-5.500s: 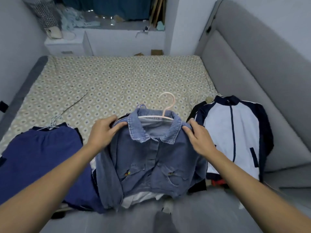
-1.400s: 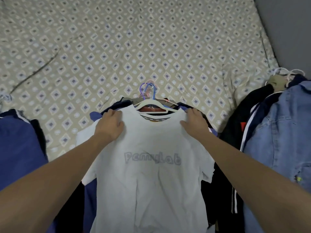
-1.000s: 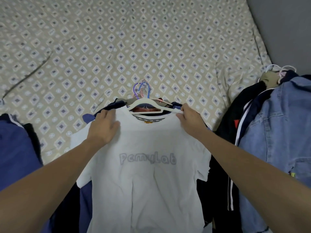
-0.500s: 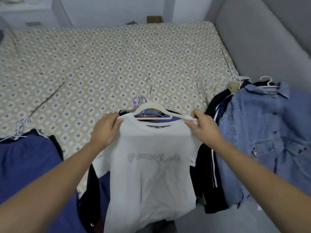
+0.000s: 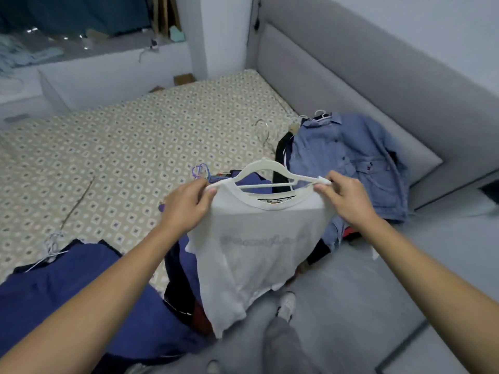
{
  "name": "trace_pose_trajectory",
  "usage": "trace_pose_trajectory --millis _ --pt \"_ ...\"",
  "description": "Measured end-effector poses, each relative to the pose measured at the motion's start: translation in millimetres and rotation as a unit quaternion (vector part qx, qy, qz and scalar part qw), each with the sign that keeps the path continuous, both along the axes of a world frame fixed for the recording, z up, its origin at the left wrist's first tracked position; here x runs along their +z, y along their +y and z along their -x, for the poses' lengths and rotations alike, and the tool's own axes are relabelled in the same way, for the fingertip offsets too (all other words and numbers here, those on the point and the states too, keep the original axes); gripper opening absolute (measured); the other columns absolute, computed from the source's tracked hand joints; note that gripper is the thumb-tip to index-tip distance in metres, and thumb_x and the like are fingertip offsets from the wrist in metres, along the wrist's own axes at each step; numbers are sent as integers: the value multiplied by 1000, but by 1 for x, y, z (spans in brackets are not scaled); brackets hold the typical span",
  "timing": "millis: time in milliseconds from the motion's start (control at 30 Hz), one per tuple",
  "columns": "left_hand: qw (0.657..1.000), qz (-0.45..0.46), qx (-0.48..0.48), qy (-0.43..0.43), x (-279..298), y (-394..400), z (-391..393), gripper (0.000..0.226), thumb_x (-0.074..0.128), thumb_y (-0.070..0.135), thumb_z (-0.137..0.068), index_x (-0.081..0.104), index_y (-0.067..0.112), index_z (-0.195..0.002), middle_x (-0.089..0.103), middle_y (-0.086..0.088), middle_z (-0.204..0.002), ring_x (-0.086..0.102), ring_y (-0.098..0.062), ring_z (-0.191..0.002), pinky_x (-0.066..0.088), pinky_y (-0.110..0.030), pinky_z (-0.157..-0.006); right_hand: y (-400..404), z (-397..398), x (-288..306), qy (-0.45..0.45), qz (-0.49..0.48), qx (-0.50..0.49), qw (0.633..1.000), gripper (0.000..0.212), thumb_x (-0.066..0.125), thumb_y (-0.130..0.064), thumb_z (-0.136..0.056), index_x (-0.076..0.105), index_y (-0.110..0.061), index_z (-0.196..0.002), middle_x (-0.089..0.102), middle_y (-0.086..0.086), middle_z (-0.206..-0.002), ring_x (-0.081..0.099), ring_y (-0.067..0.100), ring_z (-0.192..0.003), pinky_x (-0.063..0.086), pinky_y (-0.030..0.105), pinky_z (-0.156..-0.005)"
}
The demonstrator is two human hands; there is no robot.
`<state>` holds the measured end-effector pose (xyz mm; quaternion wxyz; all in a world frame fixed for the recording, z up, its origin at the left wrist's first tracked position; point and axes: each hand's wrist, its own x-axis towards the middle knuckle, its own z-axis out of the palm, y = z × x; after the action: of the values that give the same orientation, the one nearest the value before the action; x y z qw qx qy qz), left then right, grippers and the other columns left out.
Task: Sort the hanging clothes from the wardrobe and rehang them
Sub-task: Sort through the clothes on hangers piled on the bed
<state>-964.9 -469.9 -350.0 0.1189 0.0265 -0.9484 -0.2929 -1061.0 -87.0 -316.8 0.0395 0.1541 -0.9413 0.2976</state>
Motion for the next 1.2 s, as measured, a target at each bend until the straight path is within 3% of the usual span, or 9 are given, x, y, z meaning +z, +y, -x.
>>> trace_pose_trajectory --millis 67,233,467,567,667,767,967,1200 --pt "1000 -4 -24 12 30 29 -9 33 47 50 -99 44 24 -77 51 8 -66 51 -24 -67 32 -38 -58 28 -23 28 18 3 -22 1000 32 69 -41 -97 50 -23 -79 49 -5 -62 52 24 -66 44 45 -63" --pt "996 -4 -76 53 81 106 1 35 47 49 -100 49 21 -79 54 6 -67 53 -23 -67 37 -40 -59 112 -41 79 83 8 -71 994 33 66 -47 -97 53 -20 -83 51 -8 -66 50 21 -69 45 44 -64" --pt "994 -32 -89 51 88 238 66 35 47 47 -99 48 19 -79 51 5 -65 53 -28 -67 39 -42 -58 236 -1 93 96 13 -126 987 24 70 -43 -95 51 -33 -84 55 -14 -71 52 20 -74 41 38 -65" --pt "996 -40 -73 31 71 286 95 36 47 47 -99 49 16 -79 53 3 -66 53 -25 -67 40 -42 -58 280 32 91 88 -11 -108 990 27 69 -45 -96 49 -40 -79 53 -11 -70 52 22 -73 41 39 -64" --pt "998 -36 -54 7 60 323 117 36 51 45 -101 50 15 -80 54 2 -67 53 -25 -68 40 -42 -58 317 72 92 86 -38 -89 992 32 62 -53 -95 55 -23 -85 57 -4 -76 55 25 -74 46 42 -64" --pt "999 -36 -29 -8 56 347 143 34 55 42 -103 53 15 -82 56 2 -69 54 -23 -69 44 -43 -61 338 116 98 91 -45 -60 993 29 65 -46 -97 55 -21 -87 57 -5 -79 54 25 -75 39 39 -63" --pt "999 -45 -28 -11 41 364 226 32 51 45 -105 50 21 -84 57 4 -71 55 -14 -69 42 -40 -62 352 223 92 68 -69 -34 995 28 66 -41 -98 49 -24 -84 51 -8 -76 51 22 -75 29 36 -61" --pt "997 -69 -26 -40 7 362 336 39 47 47 -108 46 18 -82 53 0 -71 52 -19 -67 42 -43 -61 345 349 57 22 -52 -16 998 39 64 -44 -98 37 -30 -74 50 -9 -74 49 19 -72 29 36 -58"
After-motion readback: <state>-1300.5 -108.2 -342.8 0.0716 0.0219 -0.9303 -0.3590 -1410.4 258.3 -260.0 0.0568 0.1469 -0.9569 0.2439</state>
